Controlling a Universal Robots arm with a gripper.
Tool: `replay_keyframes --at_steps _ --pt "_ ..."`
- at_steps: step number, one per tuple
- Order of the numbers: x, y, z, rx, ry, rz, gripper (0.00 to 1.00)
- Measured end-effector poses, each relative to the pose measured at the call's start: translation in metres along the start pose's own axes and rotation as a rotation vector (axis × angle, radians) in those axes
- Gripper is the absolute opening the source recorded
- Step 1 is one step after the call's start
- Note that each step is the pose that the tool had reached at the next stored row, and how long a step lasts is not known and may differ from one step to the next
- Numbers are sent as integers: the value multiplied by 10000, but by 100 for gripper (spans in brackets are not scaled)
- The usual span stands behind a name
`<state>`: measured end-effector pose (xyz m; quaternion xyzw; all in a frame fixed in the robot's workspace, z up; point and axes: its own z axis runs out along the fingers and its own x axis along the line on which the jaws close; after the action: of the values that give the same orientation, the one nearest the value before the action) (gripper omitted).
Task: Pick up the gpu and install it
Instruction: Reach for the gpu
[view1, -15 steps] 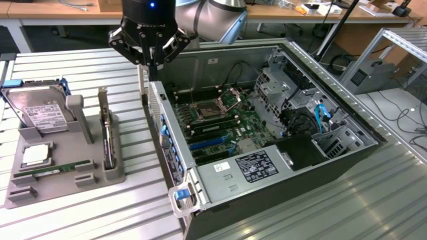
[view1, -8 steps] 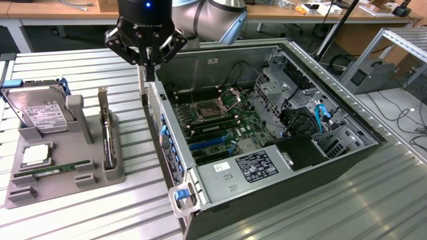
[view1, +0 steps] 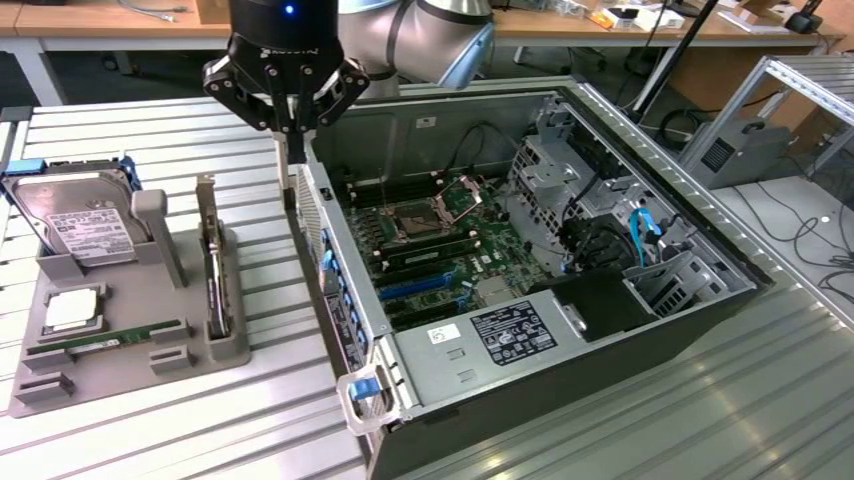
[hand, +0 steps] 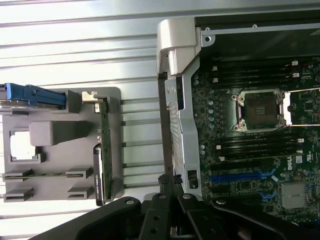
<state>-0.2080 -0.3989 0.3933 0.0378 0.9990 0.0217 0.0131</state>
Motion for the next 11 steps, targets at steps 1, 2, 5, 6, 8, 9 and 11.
replay_keyframes --at_steps 1,2,5,6,8,9,11 --pt "5 0 0 0 0 0 11" --pt "11 -1 0 0 0 0 11" --pt "25 -2 -1 0 0 1 11" --pt "34 -3 -1 0 0 1 11" --pt "46 -3 -1 0 0 1 11" --pt "53 -4 -2 0 0 0 11" --pt "70 -5 -2 0 0 0 11"
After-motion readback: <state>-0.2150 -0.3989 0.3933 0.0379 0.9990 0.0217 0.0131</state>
